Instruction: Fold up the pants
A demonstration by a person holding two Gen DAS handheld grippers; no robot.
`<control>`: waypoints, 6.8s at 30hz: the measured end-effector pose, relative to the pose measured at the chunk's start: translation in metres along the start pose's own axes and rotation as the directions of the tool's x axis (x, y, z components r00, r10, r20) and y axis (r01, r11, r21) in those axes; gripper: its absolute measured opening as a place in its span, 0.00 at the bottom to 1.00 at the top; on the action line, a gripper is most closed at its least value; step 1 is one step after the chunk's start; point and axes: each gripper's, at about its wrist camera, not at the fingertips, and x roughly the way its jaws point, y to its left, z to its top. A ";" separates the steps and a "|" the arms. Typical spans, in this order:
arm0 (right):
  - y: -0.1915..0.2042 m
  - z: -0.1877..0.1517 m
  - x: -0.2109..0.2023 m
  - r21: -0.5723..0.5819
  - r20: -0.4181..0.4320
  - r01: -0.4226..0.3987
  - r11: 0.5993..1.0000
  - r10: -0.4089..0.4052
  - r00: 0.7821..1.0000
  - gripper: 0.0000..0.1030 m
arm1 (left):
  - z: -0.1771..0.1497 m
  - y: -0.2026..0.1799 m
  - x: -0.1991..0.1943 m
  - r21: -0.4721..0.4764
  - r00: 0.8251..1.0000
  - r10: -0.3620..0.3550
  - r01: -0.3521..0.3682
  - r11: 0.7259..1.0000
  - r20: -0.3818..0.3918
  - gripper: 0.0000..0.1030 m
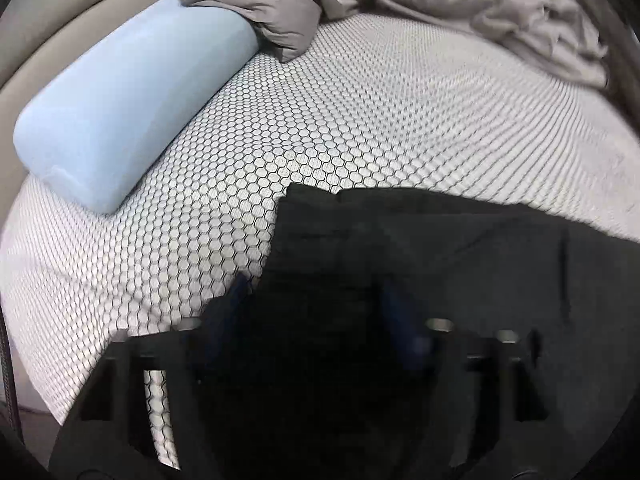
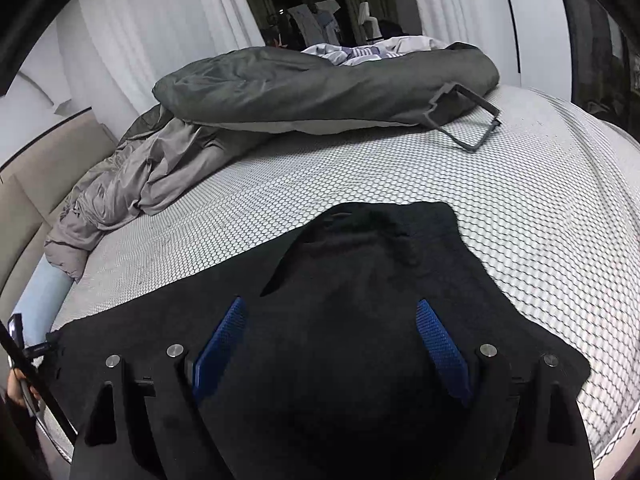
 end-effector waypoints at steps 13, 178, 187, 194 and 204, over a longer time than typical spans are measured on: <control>-0.001 0.004 0.010 -0.028 -0.006 0.019 0.999 -0.019 1.000 0.86 | 0.024 0.028 0.010 -0.074 0.998 -0.063 0.065 0.995 0.026 0.42; 0.279 -0.101 0.077 -0.413 -0.284 -0.082 0.907 -0.043 0.958 0.96 | -0.121 -0.334 -0.149 0.427 0.914 -0.396 0.325 0.844 0.086 0.96; 0.251 -0.110 0.069 -0.477 -0.213 0.134 0.869 -0.262 0.941 0.97 | -0.140 -0.319 -0.128 0.354 0.903 -0.428 0.411 0.840 -0.031 0.97; 0.226 -0.107 0.059 -0.502 -0.190 0.185 0.845 -0.316 0.929 0.97 | -0.141 -0.320 -0.128 0.364 0.898 -0.438 0.424 0.829 -0.045 0.99; 0.211 -0.100 0.031 -0.505 -0.138 0.199 0.840 -0.306 0.942 0.97 | -0.125 -0.315 -0.116 0.380 0.891 -0.452 0.435 0.816 -0.049 0.99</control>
